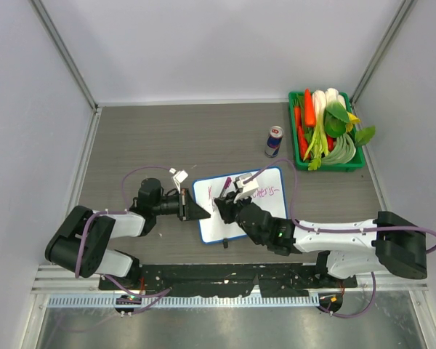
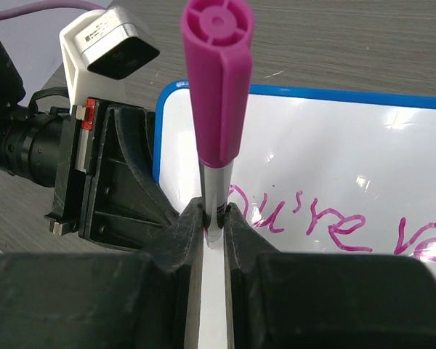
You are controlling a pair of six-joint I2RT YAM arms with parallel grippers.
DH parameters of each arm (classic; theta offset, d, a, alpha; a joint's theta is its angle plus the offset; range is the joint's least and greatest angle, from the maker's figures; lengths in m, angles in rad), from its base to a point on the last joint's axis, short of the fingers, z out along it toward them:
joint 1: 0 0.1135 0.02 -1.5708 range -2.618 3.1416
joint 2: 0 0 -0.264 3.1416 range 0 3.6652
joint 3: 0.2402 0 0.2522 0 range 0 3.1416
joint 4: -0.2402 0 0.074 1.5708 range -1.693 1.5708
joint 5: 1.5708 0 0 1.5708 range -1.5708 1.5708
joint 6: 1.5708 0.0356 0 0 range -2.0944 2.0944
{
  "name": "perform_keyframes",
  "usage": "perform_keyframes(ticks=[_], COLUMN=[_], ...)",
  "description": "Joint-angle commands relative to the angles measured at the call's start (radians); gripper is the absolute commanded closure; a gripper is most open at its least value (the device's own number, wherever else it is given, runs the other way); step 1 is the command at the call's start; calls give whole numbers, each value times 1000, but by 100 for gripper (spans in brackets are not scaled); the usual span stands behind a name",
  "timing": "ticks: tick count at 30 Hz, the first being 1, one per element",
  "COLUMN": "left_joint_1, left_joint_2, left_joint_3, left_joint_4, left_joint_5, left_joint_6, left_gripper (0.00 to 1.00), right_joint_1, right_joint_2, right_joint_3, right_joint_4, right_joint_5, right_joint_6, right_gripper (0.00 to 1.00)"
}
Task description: Write a sentence on the whiteboard
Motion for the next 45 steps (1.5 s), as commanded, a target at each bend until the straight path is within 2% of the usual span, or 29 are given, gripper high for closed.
perform_keyframes(ticks=[1, 13, 45], left_joint_1=[1, 1, 0], left_joint_2=[21, 21, 20], left_joint_3=[-3, -3, -5], left_joint_4=[-70, -70, -73], left_joint_5=[-68, -69, -71], left_joint_6=[8, 10, 10], left_gripper=[100, 100, 100], right_joint_1=[6, 7, 7], right_joint_2=[10, 30, -10], right_joint_3=[47, 45, 22], right_joint_4=[80, 66, -33], right_joint_5=[20, -1, 103], right_joint_6=[20, 37, 80], right_gripper=[99, 99, 99])
